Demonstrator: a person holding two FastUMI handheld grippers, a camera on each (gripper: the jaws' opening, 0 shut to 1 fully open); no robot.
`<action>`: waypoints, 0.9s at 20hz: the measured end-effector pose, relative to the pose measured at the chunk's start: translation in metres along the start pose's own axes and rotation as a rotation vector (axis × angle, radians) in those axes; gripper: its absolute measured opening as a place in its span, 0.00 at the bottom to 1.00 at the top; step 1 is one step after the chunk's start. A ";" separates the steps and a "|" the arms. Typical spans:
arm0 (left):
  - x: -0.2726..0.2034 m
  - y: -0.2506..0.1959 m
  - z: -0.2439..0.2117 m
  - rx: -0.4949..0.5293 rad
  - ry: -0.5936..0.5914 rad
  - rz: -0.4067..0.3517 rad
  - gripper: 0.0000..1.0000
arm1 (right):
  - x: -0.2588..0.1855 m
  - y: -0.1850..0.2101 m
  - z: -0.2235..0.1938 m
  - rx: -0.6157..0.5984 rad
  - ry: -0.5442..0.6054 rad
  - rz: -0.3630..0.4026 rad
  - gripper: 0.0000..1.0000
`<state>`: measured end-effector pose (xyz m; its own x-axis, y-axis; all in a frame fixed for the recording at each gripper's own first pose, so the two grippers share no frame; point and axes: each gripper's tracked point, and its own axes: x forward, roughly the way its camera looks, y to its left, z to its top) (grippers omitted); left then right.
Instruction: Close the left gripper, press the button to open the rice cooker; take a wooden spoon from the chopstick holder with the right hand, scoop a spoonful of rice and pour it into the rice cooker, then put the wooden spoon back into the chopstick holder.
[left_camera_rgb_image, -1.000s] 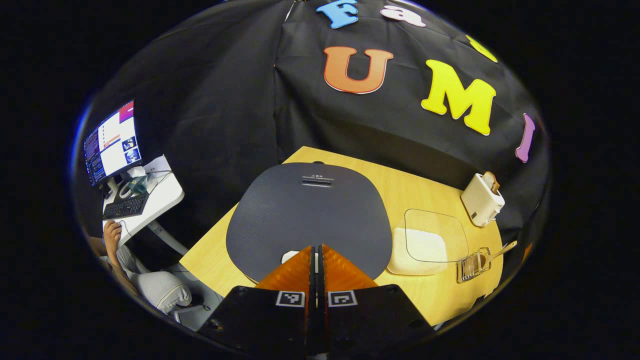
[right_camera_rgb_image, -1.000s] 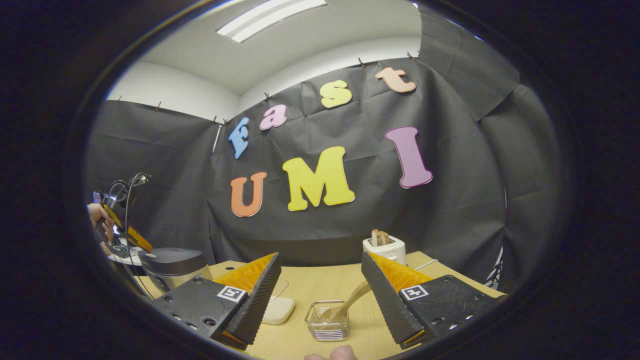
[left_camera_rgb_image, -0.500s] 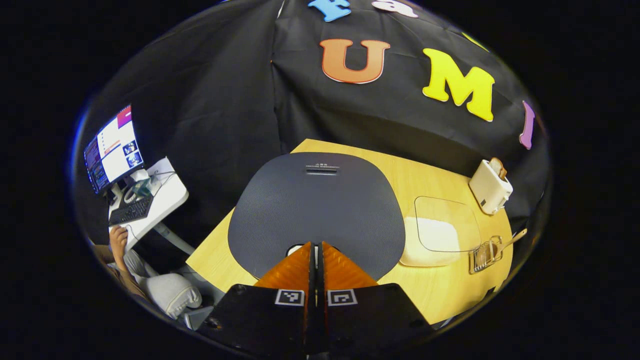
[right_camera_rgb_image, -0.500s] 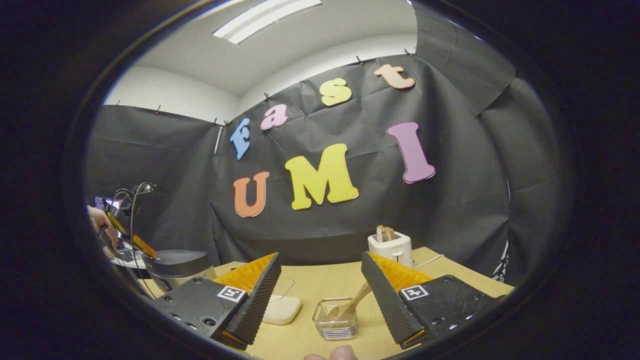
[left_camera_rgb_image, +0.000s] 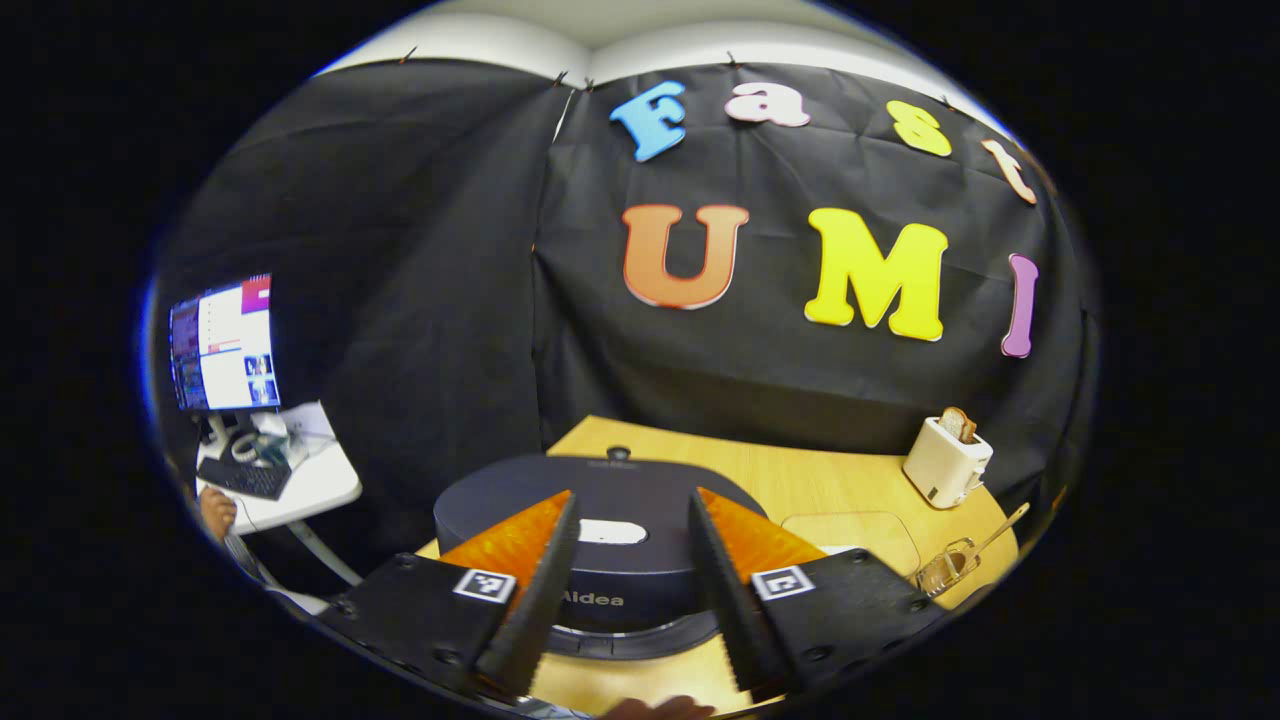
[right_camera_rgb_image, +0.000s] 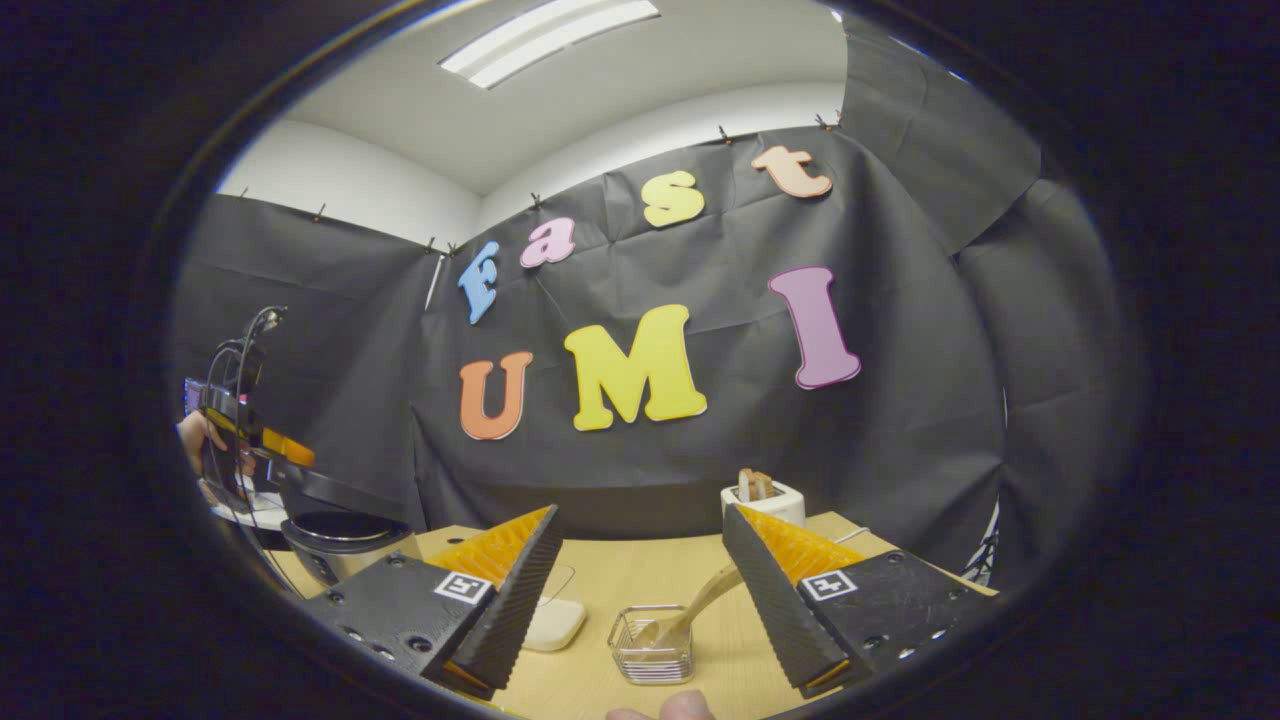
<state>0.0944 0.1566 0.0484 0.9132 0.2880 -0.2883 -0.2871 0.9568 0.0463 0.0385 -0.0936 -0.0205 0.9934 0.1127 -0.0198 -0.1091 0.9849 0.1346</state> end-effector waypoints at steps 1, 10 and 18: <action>0.003 0.001 0.013 0.035 -0.054 0.016 0.82 | -0.001 0.000 0.002 -0.006 -0.001 -0.001 0.96; -0.032 -0.009 0.048 0.093 -0.250 0.058 0.98 | -0.011 -0.011 -0.005 -0.052 0.020 -0.028 0.96; -0.081 -0.023 0.027 0.068 -0.316 0.032 0.95 | -0.014 -0.023 -0.048 -0.056 0.150 -0.054 0.96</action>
<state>0.0345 0.1123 0.0961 0.9518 0.3058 0.0246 -0.3066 0.9445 0.1179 0.0256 -0.1112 -0.0713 0.9820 0.0733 -0.1739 -0.0612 0.9954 0.0741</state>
